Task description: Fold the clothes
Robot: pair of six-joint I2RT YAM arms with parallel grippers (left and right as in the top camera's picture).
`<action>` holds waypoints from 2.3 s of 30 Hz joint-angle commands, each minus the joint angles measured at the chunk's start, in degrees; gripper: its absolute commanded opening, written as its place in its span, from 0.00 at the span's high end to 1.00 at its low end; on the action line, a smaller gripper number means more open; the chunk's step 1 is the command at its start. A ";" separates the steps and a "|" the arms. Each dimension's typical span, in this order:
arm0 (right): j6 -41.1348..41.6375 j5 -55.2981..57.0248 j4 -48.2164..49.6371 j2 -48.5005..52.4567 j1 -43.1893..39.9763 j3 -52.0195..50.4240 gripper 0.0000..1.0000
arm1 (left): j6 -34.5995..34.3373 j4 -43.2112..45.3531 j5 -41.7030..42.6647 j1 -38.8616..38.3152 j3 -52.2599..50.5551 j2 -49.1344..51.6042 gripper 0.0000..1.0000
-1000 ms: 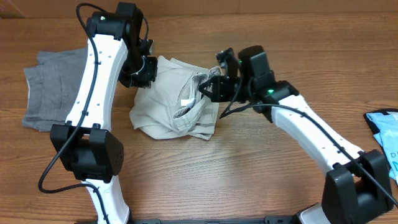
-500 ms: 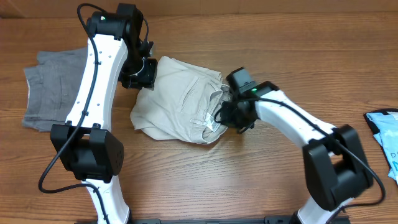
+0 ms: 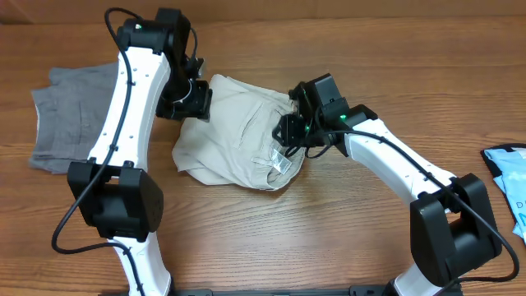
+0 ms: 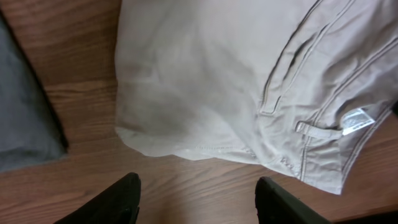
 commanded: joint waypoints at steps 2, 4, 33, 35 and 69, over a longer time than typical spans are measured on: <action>2.10 2.12 4.11 -1.05 0.31 1.25 0.55 | 1.09 2.25 -0.17 0.28 -5.53 -0.22 0.37; 3.28 2.47 5.57 -0.96 0.31 1.25 0.58 | 1.07 4.37 -0.13 0.28 -8.87 -0.22 0.38; 6.73 24.61 -1.66 -1.95 -15.80 1.25 0.72 | 2.19 26.05 -1.66 0.46 -35.23 -0.24 0.30; 6.60 22.97 -3.45 -2.51 -17.18 1.27 0.70 | 2.19 24.94 -1.14 0.68 -34.21 -0.37 0.25; -3.08 5.95 -18.84 -4.66 -15.10 -4.02 0.96 | 6.67 35.50 7.10 1.77 -35.74 -5.44 0.28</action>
